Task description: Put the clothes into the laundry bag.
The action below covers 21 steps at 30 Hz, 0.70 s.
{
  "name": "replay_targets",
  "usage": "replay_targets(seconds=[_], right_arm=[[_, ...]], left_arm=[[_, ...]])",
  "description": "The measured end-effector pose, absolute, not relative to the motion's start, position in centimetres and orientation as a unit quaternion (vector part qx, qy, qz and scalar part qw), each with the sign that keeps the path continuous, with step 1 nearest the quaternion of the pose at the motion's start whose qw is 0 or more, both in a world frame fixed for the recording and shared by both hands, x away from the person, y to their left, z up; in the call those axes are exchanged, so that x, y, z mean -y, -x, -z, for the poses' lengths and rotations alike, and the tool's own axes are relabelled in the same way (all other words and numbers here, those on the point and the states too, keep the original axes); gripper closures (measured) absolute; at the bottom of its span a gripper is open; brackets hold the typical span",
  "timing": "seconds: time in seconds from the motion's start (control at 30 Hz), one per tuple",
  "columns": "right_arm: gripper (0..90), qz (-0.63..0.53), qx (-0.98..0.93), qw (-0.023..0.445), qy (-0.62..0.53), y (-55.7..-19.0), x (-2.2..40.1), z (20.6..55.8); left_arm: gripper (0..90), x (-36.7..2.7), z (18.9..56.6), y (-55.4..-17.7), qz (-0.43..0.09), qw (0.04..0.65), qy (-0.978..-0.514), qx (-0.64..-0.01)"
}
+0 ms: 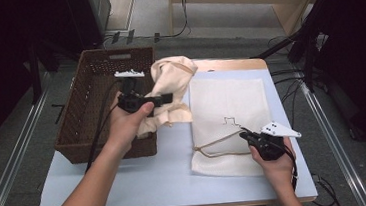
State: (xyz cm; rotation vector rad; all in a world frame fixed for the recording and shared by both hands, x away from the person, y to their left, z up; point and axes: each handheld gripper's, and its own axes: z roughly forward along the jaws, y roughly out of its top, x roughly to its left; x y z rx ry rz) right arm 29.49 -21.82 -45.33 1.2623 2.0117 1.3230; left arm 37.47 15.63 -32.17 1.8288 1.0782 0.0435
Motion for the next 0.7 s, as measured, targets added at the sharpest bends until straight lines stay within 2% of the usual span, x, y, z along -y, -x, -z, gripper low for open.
replay_targets(seconds=[0.33, 0.7], right_arm=[[88.3, -0.477, -0.722, 0.209, -0.455, -29.5, 21.8, 45.2], [88.3, -0.476, -0.721, 0.213, -0.457, -29.5, 21.6, 45.1]], left_arm=[[62.3, -11.3, 34.6, -32.9, -0.001, 0.473, -0.779, -0.411], [61.9, -9.6, 38.1, -28.2, 0.012, 0.467, -0.797, -0.383]])
